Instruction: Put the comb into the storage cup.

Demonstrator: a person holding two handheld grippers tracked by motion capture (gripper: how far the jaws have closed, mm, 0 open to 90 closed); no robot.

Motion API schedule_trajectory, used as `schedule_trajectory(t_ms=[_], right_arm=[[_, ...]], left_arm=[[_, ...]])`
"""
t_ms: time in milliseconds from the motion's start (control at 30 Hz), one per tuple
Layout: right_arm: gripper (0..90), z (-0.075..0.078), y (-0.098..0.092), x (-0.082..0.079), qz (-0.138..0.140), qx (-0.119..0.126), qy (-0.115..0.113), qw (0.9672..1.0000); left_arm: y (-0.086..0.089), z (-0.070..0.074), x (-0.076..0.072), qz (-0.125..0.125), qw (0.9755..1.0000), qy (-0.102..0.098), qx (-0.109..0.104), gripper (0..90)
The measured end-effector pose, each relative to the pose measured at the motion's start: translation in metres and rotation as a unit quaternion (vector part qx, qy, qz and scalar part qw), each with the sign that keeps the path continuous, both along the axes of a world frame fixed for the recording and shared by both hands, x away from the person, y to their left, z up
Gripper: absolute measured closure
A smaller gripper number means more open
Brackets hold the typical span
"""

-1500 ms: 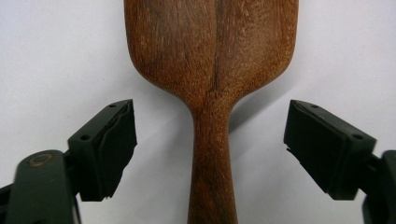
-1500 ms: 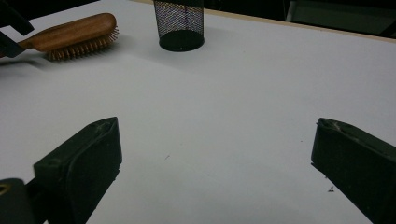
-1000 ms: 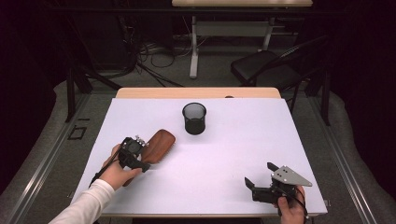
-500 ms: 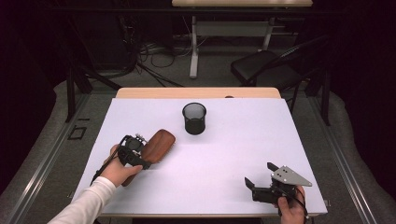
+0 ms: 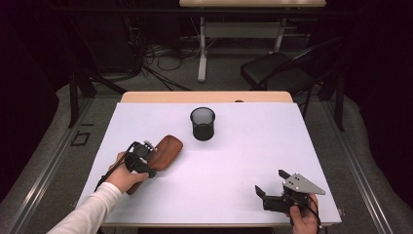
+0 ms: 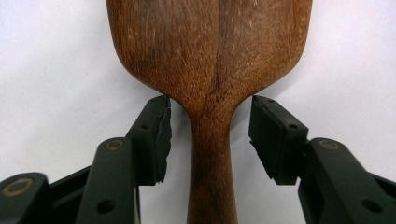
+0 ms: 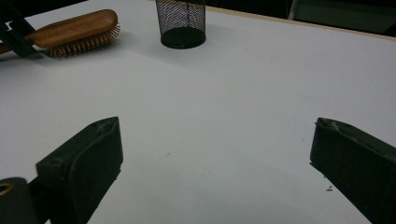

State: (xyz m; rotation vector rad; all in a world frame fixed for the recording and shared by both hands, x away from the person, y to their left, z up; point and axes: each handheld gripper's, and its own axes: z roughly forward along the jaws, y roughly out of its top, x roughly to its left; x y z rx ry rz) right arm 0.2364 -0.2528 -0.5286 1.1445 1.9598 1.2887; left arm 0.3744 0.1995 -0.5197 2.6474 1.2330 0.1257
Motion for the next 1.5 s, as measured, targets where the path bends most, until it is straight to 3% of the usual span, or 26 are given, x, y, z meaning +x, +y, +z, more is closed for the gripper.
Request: schedule_trajectory(t_ms=[400,833,1200,1500], right_arm=[[2.3,-0.0003,-0.0001,0.0004,0.0,-0.001,0.0,1.0],[2.5,-0.0005,0.0001,0.0006,0.002,-0.003,0.002,1.0],[2.8,-0.0011,0.0003,0.0012,0.002,-0.005,0.003,1.0],[3.3,-0.0014,0.0007,0.0014,0.003,-0.004,0.005,1.0]], left_arm=[[-0.0017,-0.0023,0.0018,-0.001,0.9999,-0.002,0.01,55.2],[-0.0025,-0.0037,0.0021,0.005,0.9999,-0.008,0.013,55.0],[-0.0052,-0.0051,0.001,-0.004,0.9996,-0.009,0.025,63.1],[-0.0067,-0.0057,-0.0001,0.005,0.9994,-0.006,0.034,67.1]])
